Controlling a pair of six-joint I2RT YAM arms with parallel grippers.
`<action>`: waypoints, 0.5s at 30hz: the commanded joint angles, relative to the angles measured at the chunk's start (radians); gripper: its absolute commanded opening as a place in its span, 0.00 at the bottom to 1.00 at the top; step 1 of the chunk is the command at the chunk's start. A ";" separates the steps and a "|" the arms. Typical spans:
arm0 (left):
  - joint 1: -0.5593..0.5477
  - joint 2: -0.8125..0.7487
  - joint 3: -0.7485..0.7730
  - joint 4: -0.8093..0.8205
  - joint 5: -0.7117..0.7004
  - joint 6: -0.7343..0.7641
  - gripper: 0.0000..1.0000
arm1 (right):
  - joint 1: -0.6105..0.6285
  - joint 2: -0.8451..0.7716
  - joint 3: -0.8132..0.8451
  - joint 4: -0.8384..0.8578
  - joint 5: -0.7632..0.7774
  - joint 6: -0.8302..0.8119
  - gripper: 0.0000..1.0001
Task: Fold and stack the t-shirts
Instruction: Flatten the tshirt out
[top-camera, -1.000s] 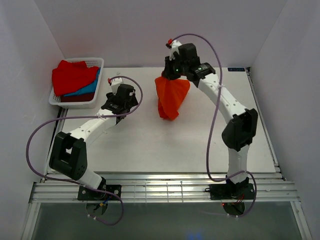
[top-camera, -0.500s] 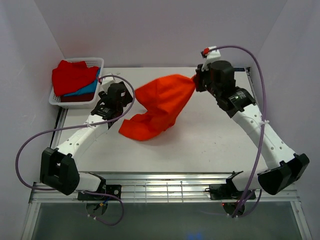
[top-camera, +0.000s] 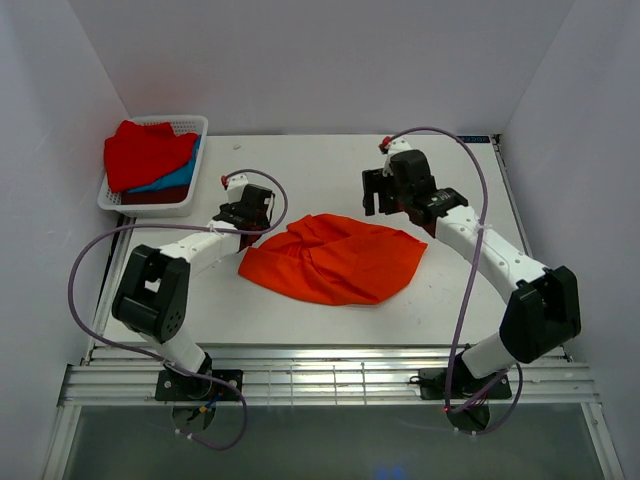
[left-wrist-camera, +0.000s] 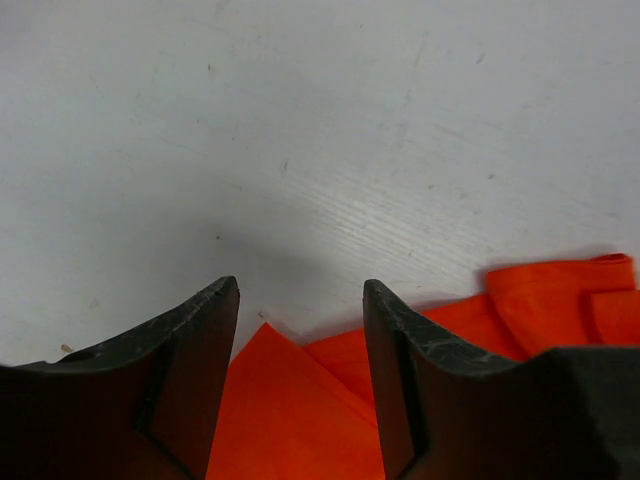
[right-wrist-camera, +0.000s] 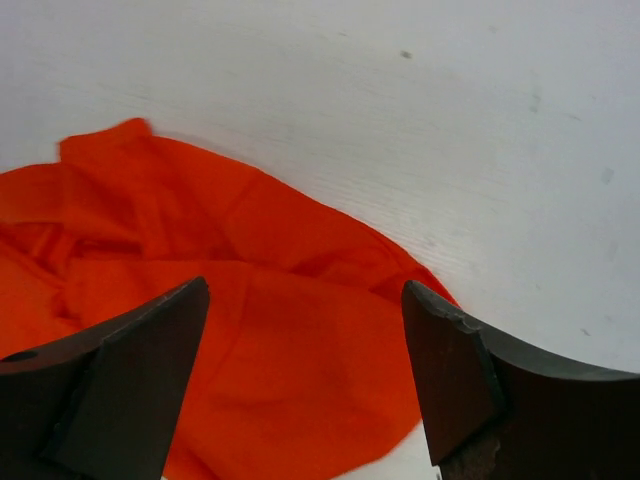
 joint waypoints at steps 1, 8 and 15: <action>-0.007 0.058 0.012 0.001 -0.041 0.007 0.63 | 0.010 0.133 0.102 0.163 -0.347 -0.038 0.79; -0.009 0.106 -0.027 0.006 -0.067 -0.006 0.54 | 0.037 0.272 0.164 0.144 -0.410 -0.041 0.70; -0.013 0.069 -0.048 -0.028 -0.036 -0.037 0.52 | 0.040 0.289 0.139 0.157 -0.421 -0.035 0.71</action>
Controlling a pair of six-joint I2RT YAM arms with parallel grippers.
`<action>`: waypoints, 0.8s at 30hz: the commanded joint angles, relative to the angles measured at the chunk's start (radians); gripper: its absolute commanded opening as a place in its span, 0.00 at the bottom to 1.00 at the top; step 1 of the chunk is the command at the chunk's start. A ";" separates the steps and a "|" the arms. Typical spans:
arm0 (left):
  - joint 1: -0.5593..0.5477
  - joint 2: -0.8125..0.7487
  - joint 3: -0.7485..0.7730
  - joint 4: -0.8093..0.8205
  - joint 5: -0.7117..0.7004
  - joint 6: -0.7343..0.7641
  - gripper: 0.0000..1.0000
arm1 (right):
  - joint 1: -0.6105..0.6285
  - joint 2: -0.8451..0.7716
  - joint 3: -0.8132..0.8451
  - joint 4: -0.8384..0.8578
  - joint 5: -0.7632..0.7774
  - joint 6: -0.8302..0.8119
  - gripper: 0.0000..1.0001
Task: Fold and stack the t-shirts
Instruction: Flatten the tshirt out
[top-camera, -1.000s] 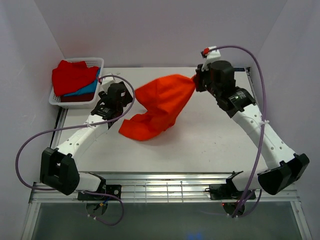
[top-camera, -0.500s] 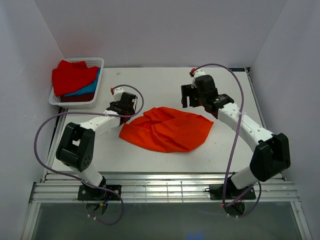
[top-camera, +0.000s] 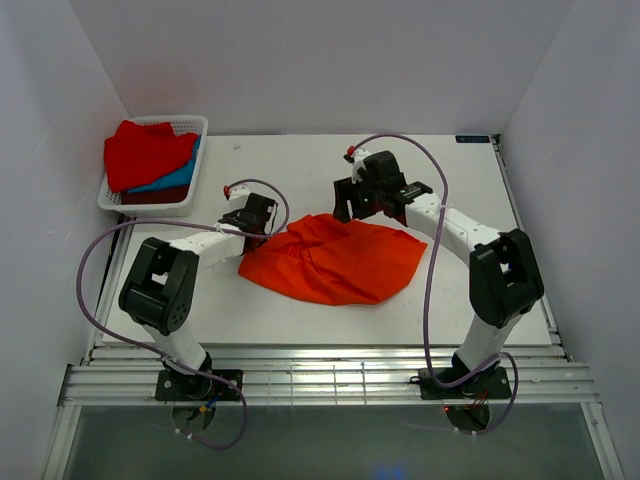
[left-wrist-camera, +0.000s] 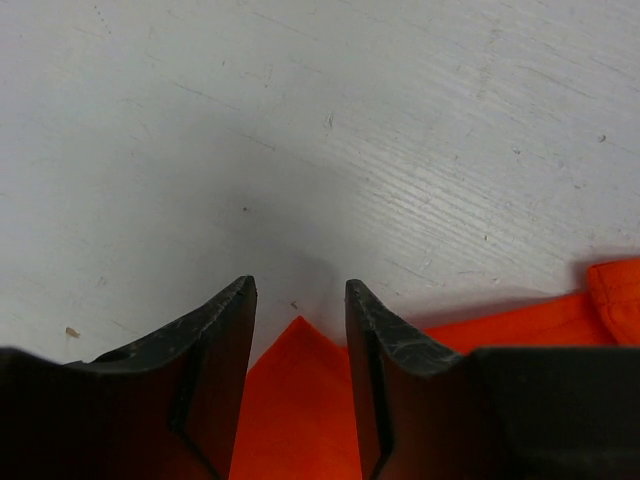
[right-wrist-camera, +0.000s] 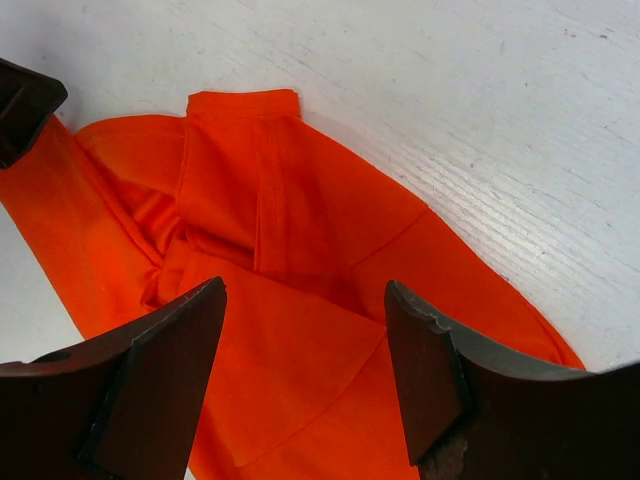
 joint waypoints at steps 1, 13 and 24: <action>-0.011 -0.067 -0.022 -0.026 0.006 -0.031 0.51 | 0.002 -0.009 0.008 0.036 -0.037 -0.009 0.70; -0.030 -0.050 -0.068 -0.028 0.035 -0.071 0.49 | 0.021 0.032 0.011 0.039 -0.063 0.005 0.70; -0.030 -0.011 -0.034 -0.028 0.004 -0.065 0.00 | 0.086 0.148 0.097 -0.023 -0.192 -0.088 0.72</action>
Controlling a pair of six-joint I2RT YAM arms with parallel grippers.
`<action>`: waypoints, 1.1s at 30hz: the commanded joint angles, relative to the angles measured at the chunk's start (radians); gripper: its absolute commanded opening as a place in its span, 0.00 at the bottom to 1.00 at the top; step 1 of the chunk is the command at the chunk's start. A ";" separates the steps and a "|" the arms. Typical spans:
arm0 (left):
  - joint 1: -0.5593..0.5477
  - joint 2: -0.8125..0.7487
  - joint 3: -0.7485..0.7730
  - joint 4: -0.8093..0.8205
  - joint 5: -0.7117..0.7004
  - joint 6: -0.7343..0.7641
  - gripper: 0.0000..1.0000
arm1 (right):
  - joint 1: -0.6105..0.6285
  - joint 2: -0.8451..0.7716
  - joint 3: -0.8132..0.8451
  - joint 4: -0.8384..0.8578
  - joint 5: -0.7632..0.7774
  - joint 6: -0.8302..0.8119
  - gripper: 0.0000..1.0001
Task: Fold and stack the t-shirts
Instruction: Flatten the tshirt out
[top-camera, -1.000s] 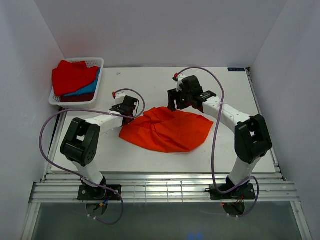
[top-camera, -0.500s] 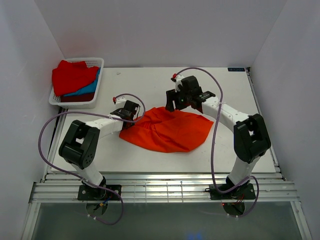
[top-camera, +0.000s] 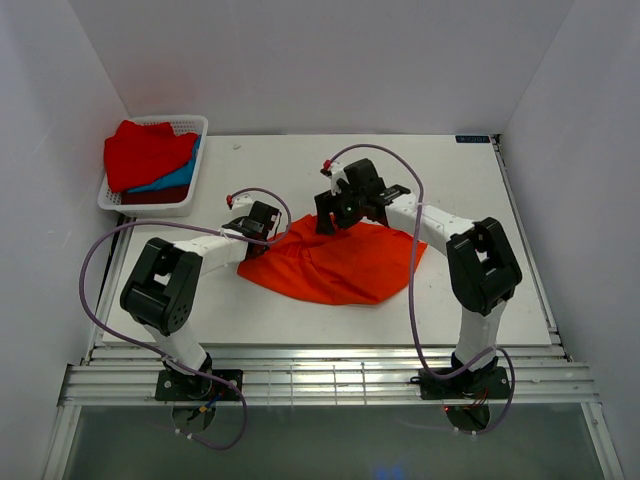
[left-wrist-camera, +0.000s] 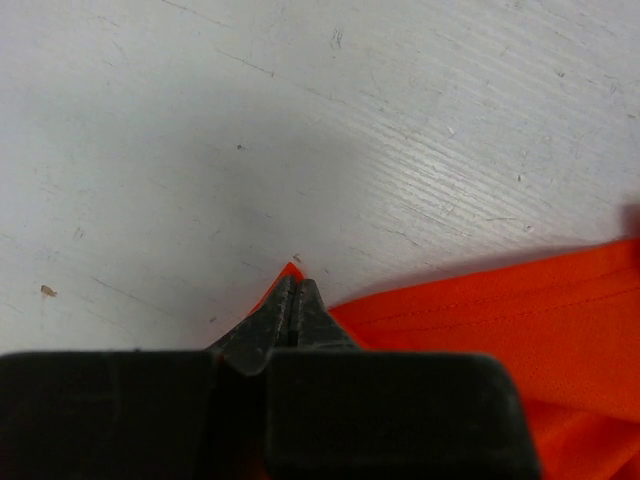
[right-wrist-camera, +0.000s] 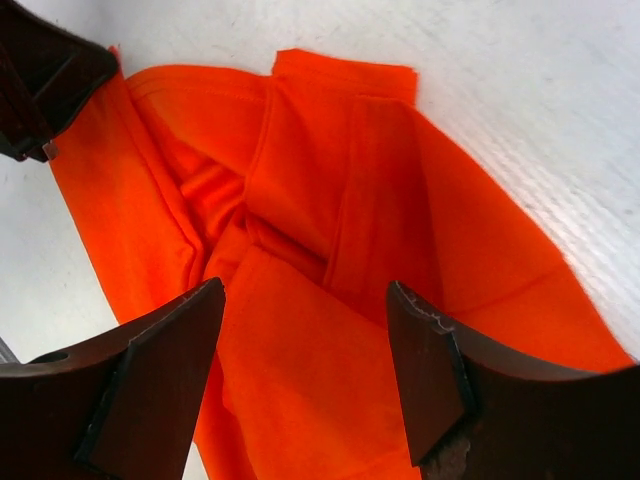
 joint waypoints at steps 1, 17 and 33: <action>-0.002 -0.008 0.021 -0.003 -0.012 -0.008 0.00 | 0.047 0.042 0.049 -0.040 -0.044 -0.048 0.72; -0.002 -0.044 0.015 -0.015 -0.032 -0.004 0.00 | 0.106 0.135 0.025 -0.042 0.027 -0.038 0.54; -0.002 -0.068 0.014 -0.023 -0.041 -0.001 0.00 | 0.116 0.212 0.118 -0.055 0.022 -0.013 0.08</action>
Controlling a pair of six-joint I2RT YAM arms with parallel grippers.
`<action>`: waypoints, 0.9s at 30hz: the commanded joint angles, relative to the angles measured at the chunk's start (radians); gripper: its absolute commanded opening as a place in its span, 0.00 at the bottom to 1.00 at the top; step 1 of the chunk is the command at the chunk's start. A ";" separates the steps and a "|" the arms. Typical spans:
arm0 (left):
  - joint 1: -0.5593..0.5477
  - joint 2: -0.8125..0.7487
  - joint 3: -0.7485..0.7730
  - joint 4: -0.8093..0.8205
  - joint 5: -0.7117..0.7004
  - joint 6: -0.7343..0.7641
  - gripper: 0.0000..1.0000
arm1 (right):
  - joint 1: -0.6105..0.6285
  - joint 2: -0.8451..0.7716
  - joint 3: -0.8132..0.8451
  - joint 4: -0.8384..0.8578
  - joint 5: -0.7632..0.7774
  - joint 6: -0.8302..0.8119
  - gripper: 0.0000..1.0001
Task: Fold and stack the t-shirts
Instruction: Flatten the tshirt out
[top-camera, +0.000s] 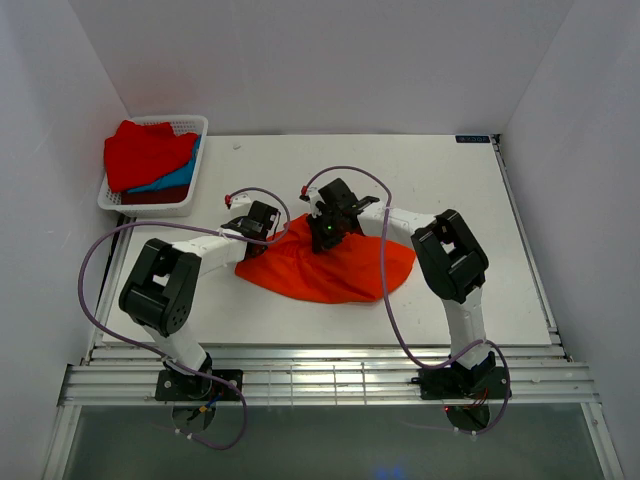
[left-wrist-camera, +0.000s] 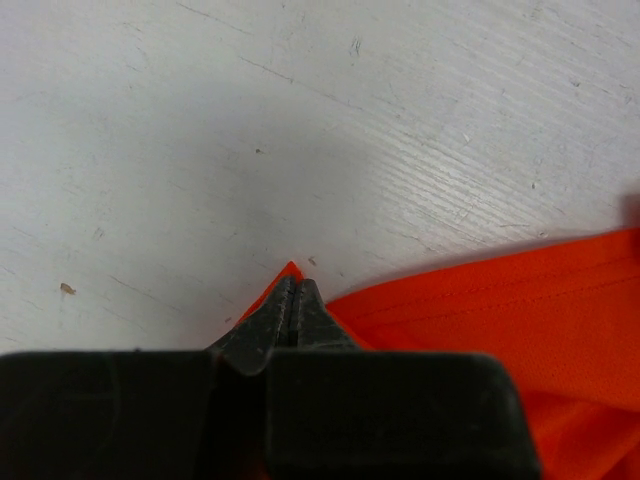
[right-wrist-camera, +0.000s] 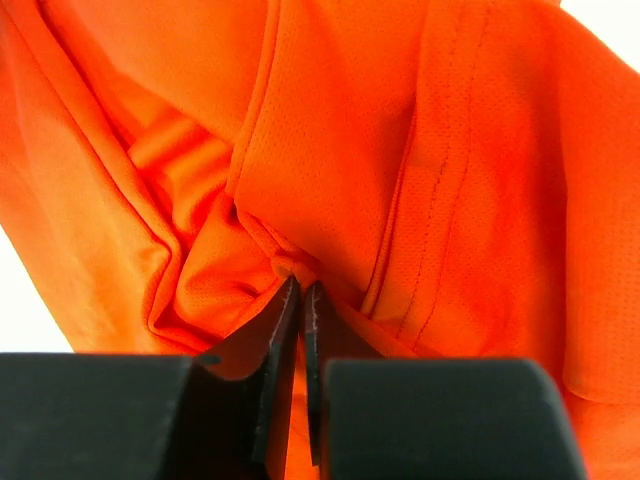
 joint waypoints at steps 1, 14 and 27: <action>-0.002 -0.061 0.015 -0.012 -0.021 -0.001 0.00 | 0.013 -0.007 0.043 -0.009 0.013 0.009 0.08; -0.002 -0.239 0.266 -0.173 -0.110 0.066 0.00 | 0.012 -0.390 0.170 -0.304 0.499 -0.013 0.08; -0.002 -0.542 0.340 -0.274 -0.172 0.107 0.00 | 0.010 -0.765 0.154 -0.436 0.830 -0.001 0.13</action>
